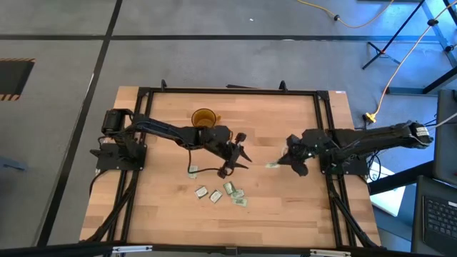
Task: Pick and place items into bin
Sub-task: Put the stevia packet into the transparent bin
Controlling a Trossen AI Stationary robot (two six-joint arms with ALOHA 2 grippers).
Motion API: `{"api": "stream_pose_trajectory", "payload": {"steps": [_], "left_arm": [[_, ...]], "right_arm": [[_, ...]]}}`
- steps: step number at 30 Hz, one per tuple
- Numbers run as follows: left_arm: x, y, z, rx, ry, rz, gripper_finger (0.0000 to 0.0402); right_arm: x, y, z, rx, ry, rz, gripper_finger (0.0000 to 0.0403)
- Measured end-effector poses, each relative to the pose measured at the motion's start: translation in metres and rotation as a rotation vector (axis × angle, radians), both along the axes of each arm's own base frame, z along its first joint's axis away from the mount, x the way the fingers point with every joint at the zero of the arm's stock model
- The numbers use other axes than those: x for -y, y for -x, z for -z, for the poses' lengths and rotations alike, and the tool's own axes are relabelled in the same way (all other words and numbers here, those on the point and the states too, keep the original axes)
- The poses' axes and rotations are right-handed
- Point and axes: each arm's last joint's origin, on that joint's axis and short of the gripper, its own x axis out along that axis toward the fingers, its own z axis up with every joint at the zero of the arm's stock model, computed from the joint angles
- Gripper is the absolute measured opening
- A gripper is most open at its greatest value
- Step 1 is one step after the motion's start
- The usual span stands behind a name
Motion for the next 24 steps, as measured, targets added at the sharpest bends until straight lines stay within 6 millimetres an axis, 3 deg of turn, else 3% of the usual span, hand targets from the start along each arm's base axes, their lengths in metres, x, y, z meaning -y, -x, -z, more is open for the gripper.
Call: {"api": "stream_pose_trajectory", "payload": {"steps": [3,10,17,24], "left_arm": [[0.004,0.004,0.008,-0.098,0.014,-0.045,0.0116],[0.008,0.008,0.015,-0.209,0.073,-0.080,0.0114],[0.009,0.009,0.016,-0.222,0.075,-0.079,0.0115],[0.009,0.010,0.018,-0.250,0.074,-0.081,0.0112]], "right_arm": [[0.004,0.017,0.004,-0.126,-0.021,0.083,0.0000],[0.013,0.040,-0.009,-0.257,-0.028,0.237,0.0000],[0.016,0.047,0.008,-0.468,-0.066,0.330,0.0000],[0.018,0.043,0.015,-0.527,-0.033,0.363,0.0000]]}}
